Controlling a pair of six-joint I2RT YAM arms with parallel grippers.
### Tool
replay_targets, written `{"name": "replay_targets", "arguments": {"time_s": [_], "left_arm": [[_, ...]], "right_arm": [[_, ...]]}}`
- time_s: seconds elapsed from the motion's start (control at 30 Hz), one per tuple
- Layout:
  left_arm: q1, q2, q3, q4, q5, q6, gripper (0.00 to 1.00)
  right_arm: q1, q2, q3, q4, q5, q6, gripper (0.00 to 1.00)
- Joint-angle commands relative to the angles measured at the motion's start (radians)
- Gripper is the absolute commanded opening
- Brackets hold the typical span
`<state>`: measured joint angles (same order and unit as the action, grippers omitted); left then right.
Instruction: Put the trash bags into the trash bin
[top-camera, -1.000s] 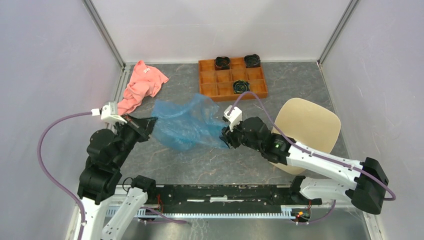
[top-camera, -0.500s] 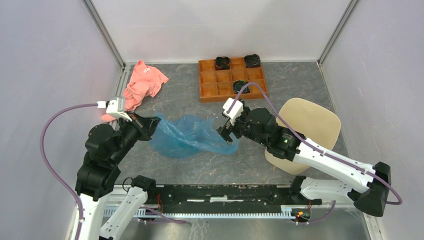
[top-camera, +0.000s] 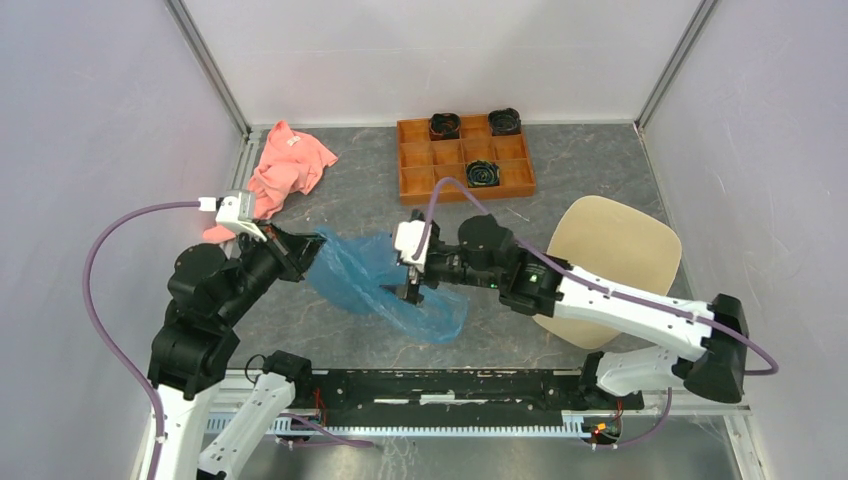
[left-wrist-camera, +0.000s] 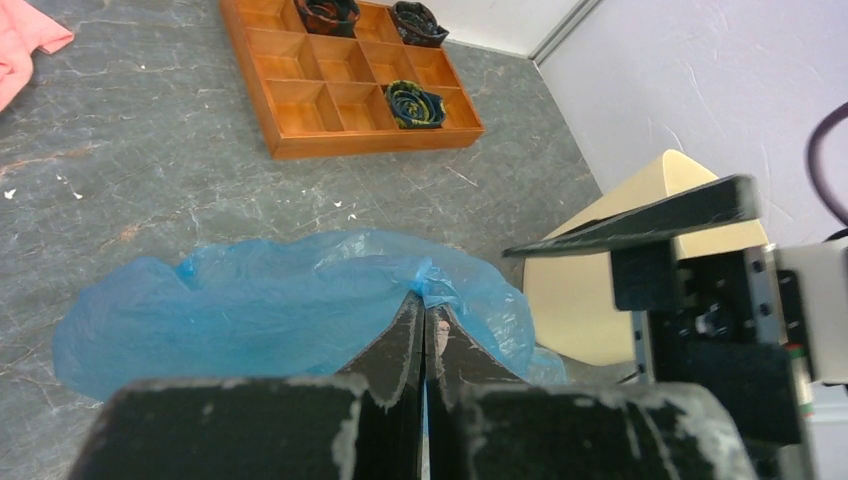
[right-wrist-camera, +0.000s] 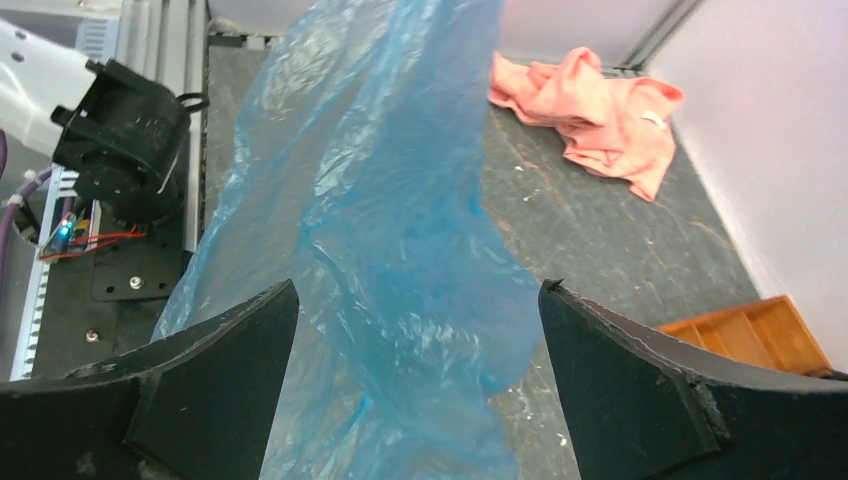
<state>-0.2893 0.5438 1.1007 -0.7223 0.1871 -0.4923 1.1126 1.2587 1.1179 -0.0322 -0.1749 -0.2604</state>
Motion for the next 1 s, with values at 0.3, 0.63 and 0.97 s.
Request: {"name": "replay_targets", "arguments": {"time_s": [0.3, 0.63, 0.97], "left_arm": [[0.001, 0.083, 0.078, 0.001, 0.052, 0.033, 0.02], [0.001, 0.11, 0.105, -0.033, -0.043, 0.009, 0.36], [0.001, 0.113, 0.111, -0.081, 0.041, -0.072, 1.0]], "right_arm": [[0.032, 0.162, 0.11, 0.177, 0.123, 0.06, 0.4], [0.01, 0.096, 0.064, 0.165, 0.514, 0.198, 0.01], [-0.12, 0.199, 0.249, -0.024, 0.53, 0.424, 0.01]]}}
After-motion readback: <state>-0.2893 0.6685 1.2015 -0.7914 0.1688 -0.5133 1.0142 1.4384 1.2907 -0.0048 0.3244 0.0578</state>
